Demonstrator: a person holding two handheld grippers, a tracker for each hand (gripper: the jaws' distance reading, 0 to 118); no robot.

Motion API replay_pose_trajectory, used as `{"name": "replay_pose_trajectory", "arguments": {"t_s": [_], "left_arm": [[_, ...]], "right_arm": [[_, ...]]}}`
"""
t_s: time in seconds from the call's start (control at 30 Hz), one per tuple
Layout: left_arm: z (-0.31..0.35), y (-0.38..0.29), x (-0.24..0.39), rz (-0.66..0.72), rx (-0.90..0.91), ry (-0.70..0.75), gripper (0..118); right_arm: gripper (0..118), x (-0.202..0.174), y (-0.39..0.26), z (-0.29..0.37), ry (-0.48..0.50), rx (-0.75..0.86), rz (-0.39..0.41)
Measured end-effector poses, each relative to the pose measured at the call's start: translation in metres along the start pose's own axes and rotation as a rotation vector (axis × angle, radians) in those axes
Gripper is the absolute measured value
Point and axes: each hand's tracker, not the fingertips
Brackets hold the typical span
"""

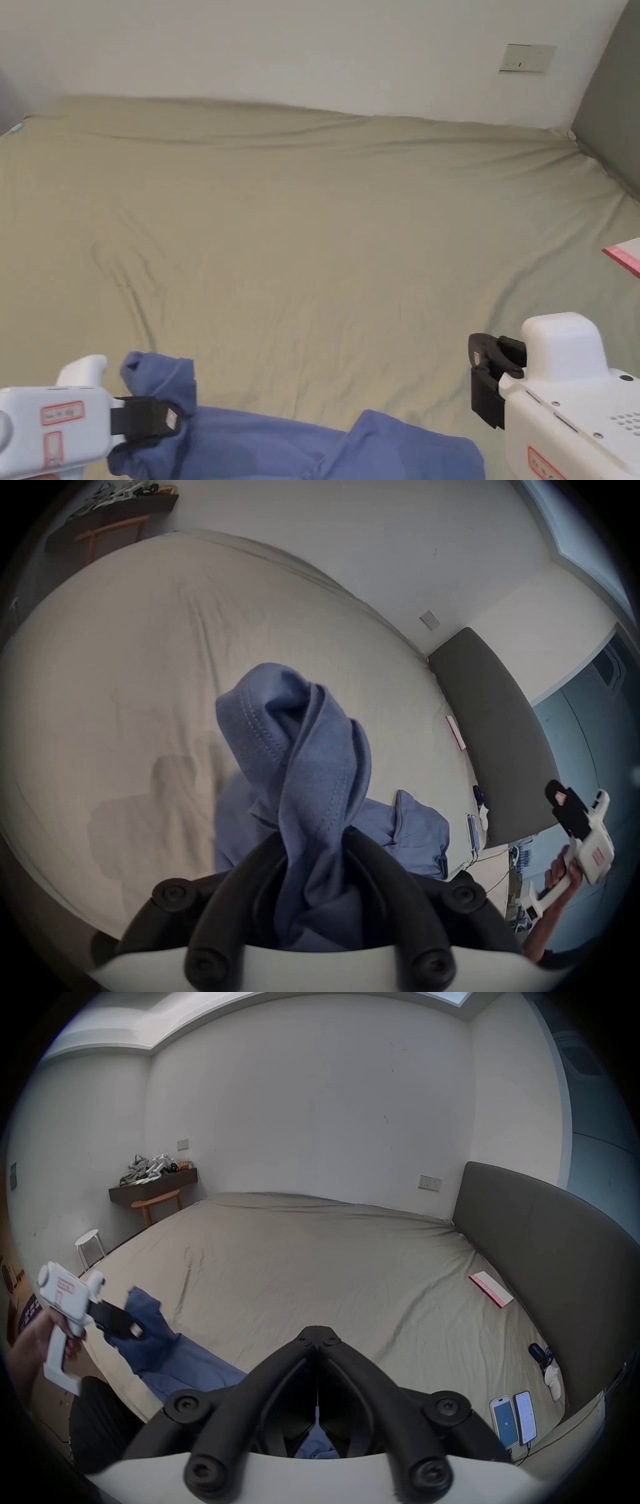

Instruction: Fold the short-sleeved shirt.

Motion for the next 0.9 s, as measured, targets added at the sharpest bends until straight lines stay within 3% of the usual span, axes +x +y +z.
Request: {"name": "replay_pose_trajectory", "arguments": {"t_s": [0.27,0.3,0.37,0.43,0.53,0.63,0.7,0.8,0.83,0.9], "left_arm": [[-0.083,-0.029,0.035,-0.046,-0.111,0.138,14],[-0.091,-0.032,0.039,-0.043,-0.119,0.139,21],[-0.102,-0.038,0.042,0.002,-0.146,0.099,66],[-0.111,-0.042,0.044,0.101,-0.183,-0.079,104],[-0.105,-0.035,0.044,0.240,-0.148,-0.254,107],[-0.079,-0.021,0.040,0.247,-0.041,-0.331,107],[-0.054,-0.011,0.040,0.178,0.041,-0.289,97],[-0.029,-0.005,0.040,-0.002,0.145,-0.074,18],[-0.026,-0.008,0.038,-0.063,0.165,-0.009,0],[-0.028,-0.015,0.034,-0.167,0.152,0.055,0]], "right_arm": [[2,0.006,0.001,0.006,0.001,0.013,0.008],[2,0.007,0.000,0.006,0.001,0.013,0.005],[2,0.010,-0.001,0.005,-0.001,0.012,-0.003],[2,0.013,-0.002,0.004,-0.003,0.009,-0.011],[2,0.016,-0.004,0.003,0.008,0.000,-0.017],[2,0.016,-0.004,0.003,0.007,-0.004,-0.014],[2,0.017,-0.003,0.004,0.004,-0.001,-0.010],[2,0.017,-0.002,0.004,0.005,0.005,-0.013],[2,0.016,-0.002,0.004,0.005,0.007,-0.014],[2,0.014,-0.002,0.005,0.007,0.008,-0.013]]}}
